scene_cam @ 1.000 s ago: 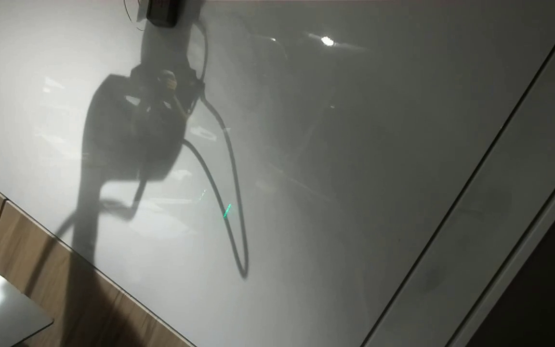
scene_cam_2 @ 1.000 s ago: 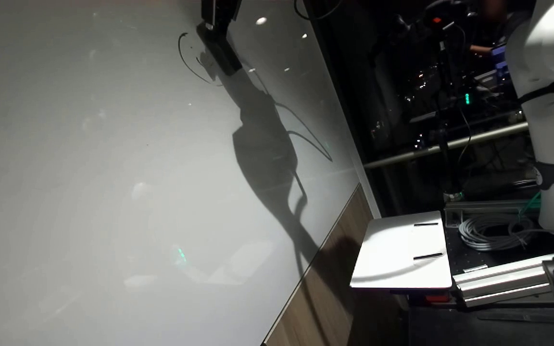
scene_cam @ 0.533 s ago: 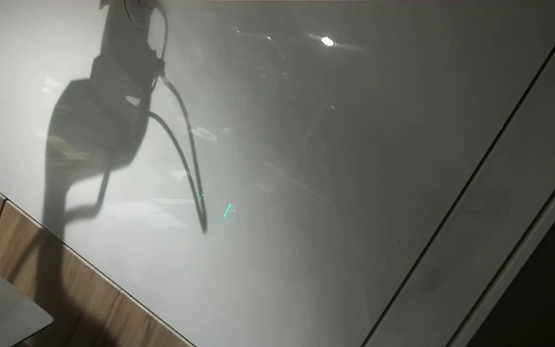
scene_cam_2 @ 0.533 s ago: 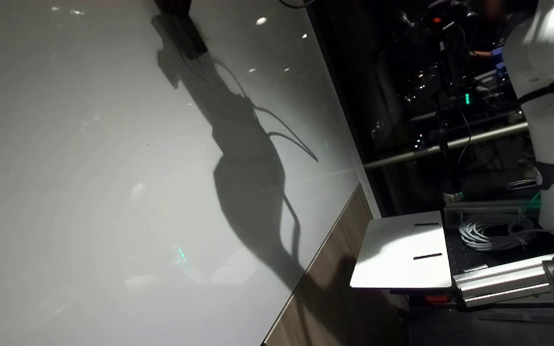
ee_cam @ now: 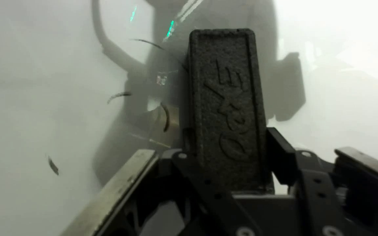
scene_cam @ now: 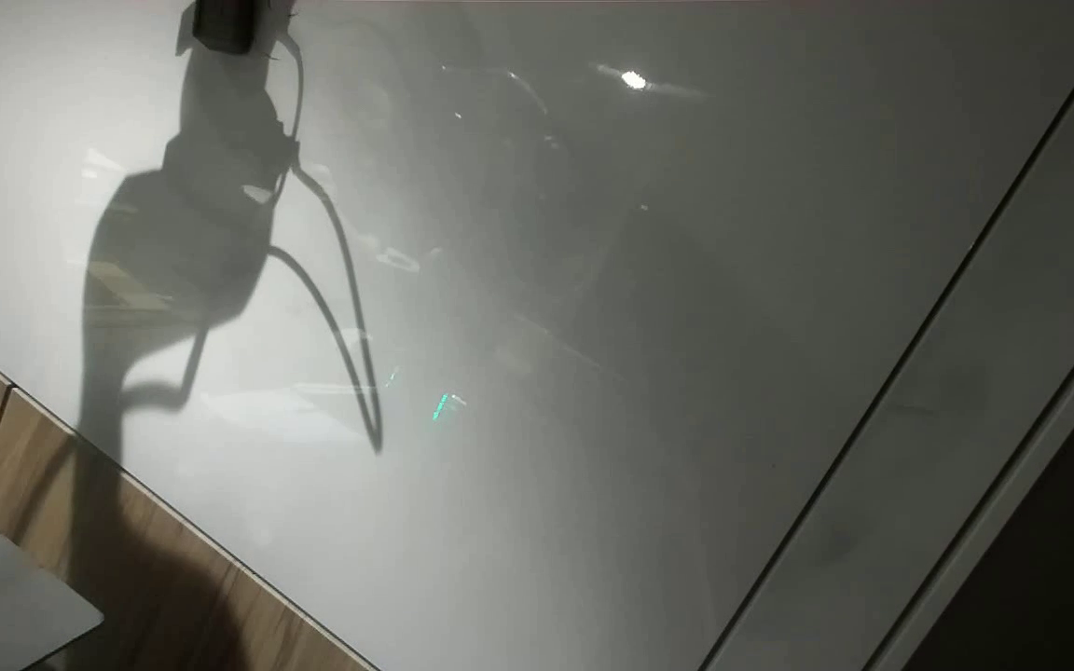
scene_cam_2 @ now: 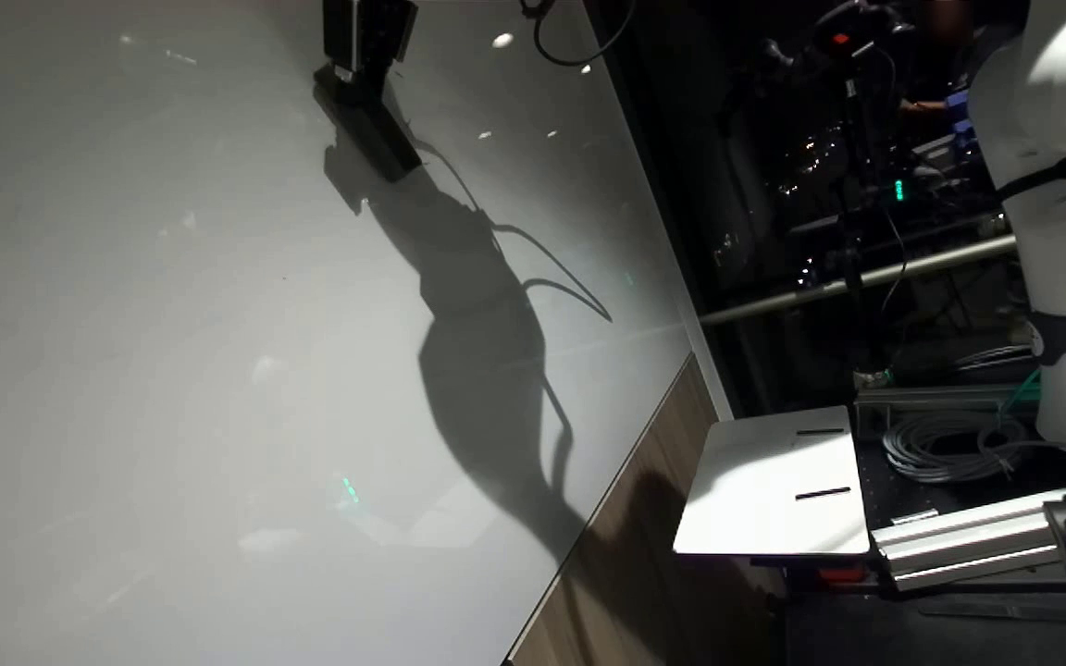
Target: Erase the drawing on the white board
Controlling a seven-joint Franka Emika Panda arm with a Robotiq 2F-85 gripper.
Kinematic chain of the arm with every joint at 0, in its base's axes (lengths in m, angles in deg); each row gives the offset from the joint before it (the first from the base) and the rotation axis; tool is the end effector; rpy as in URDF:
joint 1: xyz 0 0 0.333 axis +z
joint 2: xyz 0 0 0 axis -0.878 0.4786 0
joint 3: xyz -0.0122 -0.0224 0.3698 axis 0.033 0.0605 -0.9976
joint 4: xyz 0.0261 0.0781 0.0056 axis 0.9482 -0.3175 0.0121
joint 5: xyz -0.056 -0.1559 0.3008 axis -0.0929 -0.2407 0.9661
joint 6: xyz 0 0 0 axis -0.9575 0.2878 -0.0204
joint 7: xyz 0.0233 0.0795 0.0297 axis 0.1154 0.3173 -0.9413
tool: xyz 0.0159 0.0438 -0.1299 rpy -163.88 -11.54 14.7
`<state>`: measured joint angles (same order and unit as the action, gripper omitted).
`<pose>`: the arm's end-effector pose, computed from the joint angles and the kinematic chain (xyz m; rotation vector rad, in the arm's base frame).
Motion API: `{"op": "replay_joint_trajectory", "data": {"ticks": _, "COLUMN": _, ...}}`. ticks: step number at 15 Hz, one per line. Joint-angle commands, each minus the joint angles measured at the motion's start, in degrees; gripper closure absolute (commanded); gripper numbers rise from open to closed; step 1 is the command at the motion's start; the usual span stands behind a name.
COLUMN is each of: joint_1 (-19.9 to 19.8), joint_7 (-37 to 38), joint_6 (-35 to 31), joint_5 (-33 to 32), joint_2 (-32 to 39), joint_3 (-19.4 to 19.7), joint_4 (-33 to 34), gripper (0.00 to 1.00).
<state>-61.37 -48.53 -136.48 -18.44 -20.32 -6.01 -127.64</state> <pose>0.4025 0.1495 0.7419 2.6346 0.4065 1.2659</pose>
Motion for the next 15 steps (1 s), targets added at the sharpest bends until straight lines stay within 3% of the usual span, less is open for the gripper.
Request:
{"op": "replay_joint_trajectory", "data": {"ticks": 1, "joint_1": -1.6, "joint_7": 0.6, "joint_6": -3.0, "joint_5": -3.5, "joint_2": 3.0, "joint_3": 1.5, "joint_4": 1.1, "gripper": 0.7}}
{"op": "replay_joint_trajectory", "data": {"ticks": 8, "joint_1": -3.6, "joint_7": -0.4, "joint_6": -3.9, "joint_5": -7.0, "joint_2": 4.3, "joint_3": 4.0, "joint_4": 2.8, "gripper": 0.7}}
{"op": "replay_joint_trajectory", "data": {"ticks": 15, "joint_1": -5.5, "joint_7": 0.0, "joint_6": -5.0, "joint_5": -8.4, "joint_2": 4.3, "joint_3": 6.7, "joint_4": 0.3, "gripper": 0.7}}
